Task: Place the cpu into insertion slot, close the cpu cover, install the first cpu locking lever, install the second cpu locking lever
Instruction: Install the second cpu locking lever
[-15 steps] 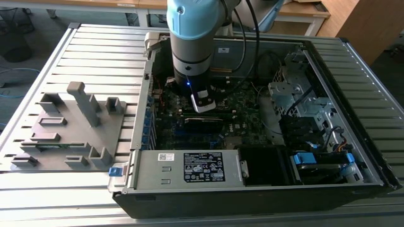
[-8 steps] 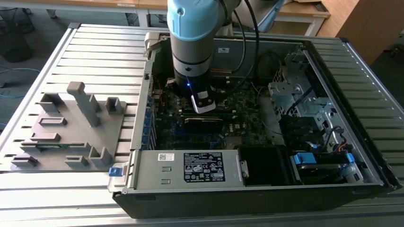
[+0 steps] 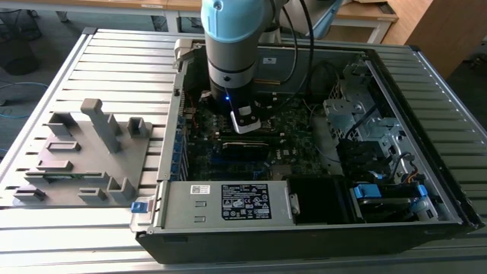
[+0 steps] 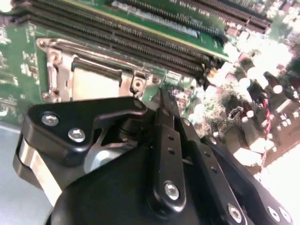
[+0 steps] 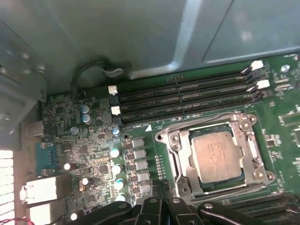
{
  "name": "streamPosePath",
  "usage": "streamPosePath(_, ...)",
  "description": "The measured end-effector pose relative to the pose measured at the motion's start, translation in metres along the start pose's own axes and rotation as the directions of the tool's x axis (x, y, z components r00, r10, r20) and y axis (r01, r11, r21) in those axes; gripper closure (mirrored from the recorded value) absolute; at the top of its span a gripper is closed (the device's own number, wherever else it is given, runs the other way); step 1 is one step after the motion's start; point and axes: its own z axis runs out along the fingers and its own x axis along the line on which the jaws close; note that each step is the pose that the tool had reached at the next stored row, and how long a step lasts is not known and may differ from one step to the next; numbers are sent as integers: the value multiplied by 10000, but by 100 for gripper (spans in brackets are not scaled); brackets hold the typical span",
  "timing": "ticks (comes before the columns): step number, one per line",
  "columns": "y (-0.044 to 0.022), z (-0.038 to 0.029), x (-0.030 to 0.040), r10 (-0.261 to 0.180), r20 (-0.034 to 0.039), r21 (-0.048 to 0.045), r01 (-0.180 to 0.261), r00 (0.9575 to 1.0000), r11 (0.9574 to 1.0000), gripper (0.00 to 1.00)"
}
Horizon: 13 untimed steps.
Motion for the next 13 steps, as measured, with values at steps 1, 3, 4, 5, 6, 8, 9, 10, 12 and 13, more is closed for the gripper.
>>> streamPosePath(1, 1, -1, 0, 2, 1, -2, -2, 10000, 10000, 90)
streamPosePath(3, 1, -2, 0, 8, 12, 49, -8, 10000, 10000, 90)
streamPosePath(4, 1, -3, -1, 18, 29, 122, -18, 10000, 9999, 90)
streamPosePath(5, 1, -2, -2, 30, 49, 204, -31, 10000, 9998, 90)
streamPosePath(6, 3, -1, -8, 40, 67, 270, -42, 10000, 9996, 90)
streamPosePath(8, 11, 2, -23, 64, 91, 354, -67, 9999, 9993, 90)
streamPosePath(9, 19, 6, -29, 71, 97, 372, -74, 9999, 9993, 90)
streamPosePath(10, 27, 10, -33, 74, 101, 383, -78, 9999, 9992, 90)
streamPosePath(12, 39, 19, -47, 79, 107, 406, -83, 9999, 9991, 90)
streamPosePath(13, 43, 24, -58, 83, 110, 416, -88, 9999, 9991, 90)
